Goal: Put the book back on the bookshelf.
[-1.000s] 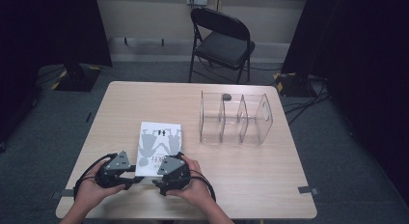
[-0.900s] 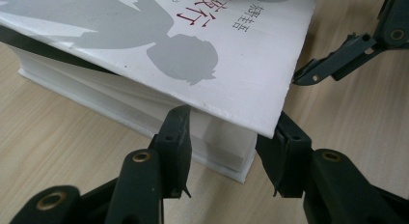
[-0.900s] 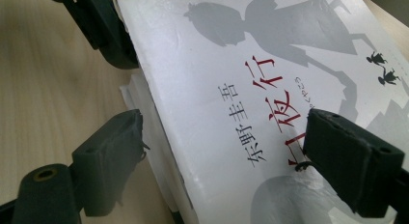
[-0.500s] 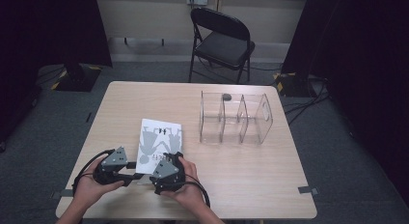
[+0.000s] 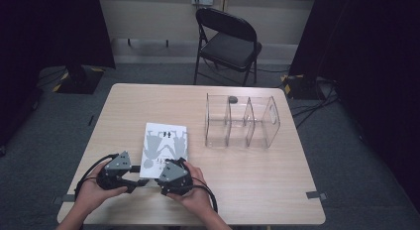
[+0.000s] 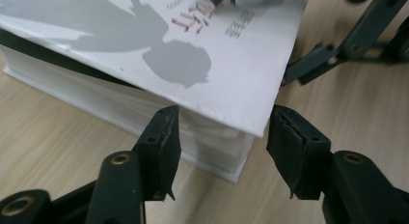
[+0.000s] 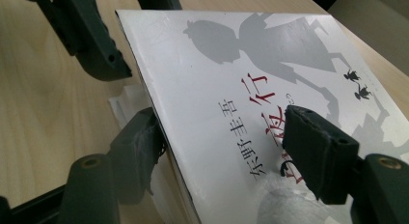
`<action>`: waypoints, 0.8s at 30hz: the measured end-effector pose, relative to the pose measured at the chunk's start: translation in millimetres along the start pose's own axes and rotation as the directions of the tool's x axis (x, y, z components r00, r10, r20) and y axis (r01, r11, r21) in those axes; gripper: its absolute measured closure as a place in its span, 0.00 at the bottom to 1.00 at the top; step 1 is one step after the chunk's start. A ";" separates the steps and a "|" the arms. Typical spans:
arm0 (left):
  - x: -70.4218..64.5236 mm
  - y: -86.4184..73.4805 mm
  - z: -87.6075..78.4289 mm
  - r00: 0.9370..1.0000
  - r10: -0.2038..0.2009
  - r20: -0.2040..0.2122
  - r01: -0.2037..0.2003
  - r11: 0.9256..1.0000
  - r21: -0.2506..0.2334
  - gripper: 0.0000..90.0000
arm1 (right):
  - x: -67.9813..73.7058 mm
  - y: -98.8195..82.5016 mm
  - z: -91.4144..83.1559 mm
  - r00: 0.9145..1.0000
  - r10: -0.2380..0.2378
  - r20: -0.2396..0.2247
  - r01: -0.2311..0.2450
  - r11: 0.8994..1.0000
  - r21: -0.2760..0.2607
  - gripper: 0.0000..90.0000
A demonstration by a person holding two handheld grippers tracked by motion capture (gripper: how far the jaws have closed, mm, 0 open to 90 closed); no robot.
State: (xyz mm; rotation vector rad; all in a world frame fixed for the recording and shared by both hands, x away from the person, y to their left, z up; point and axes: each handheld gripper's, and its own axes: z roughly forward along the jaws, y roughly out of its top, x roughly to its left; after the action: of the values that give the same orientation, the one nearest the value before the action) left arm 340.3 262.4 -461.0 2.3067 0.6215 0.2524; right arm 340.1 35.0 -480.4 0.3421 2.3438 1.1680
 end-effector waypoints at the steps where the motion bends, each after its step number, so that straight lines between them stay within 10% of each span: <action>1: -0.2 -3.0 4.0 1.000 0.008 -0.001 -0.008 1.000 0.027 0.46 | -0.1 0.0 -0.2 1.000 0.007 -0.022 -0.007 1.000 0.000 0.38; 12: 1.2 -7.0 18.6 1.000 0.011 -0.018 -0.010 0.996 0.092 0.55 | -0.5 -6.7 3.4 0.996 -0.014 -0.093 0.014 1.000 0.004 0.28; 24: -2.0 5.4 9.4 0.999 -0.030 -0.021 0.030 0.999 0.031 0.57 | 3.1 -2.8 5.0 0.999 -0.013 -0.035 0.013 1.000 -0.009 0.22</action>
State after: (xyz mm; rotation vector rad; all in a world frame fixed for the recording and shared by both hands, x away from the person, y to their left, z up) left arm 343.8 252.4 -464.0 2.3251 0.6738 0.2538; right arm 340.1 37.9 -486.2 0.3054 2.3673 1.1866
